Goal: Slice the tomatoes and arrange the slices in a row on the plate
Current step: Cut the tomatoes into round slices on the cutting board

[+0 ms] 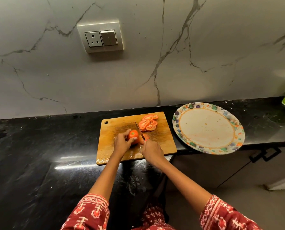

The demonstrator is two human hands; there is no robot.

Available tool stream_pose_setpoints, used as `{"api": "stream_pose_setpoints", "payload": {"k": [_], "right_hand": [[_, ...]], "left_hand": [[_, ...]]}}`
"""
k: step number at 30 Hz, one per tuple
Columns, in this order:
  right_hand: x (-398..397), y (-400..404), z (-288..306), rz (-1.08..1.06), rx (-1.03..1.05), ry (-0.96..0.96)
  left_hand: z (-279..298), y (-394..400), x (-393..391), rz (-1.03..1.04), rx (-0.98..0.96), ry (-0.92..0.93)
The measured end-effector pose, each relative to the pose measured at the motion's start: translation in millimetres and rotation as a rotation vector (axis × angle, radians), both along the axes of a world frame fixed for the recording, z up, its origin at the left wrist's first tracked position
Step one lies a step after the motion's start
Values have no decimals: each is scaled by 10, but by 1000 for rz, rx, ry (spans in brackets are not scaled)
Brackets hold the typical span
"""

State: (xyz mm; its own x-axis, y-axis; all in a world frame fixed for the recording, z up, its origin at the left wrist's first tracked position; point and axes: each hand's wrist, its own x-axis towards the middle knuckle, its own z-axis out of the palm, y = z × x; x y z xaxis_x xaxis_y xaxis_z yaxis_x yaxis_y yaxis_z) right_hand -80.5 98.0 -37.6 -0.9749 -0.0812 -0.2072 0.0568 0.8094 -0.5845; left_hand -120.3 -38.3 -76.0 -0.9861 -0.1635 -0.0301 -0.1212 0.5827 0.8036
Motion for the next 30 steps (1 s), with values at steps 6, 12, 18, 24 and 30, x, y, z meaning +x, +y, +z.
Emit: {"api": "stream_pose_setpoints", "payload": {"k": [6, 12, 18, 24, 30], "right_hand": [[0, -117, 82, 16, 58, -64], [21, -106, 110, 3, 53, -58], [11, -131, 123, 2, 60, -99], [-61, -172, 94, -2, 85, -131], [-259, -211, 107, 21, 38, -167]], "left_hand": [[-8, -13, 3, 0, -3, 2], [3, -17, -4, -2, -6, 16], [11, -22, -1, 2, -9, 11], [27, 21, -12, -8, 1, 12], [40, 9, -21, 9, -9, 14]]}}
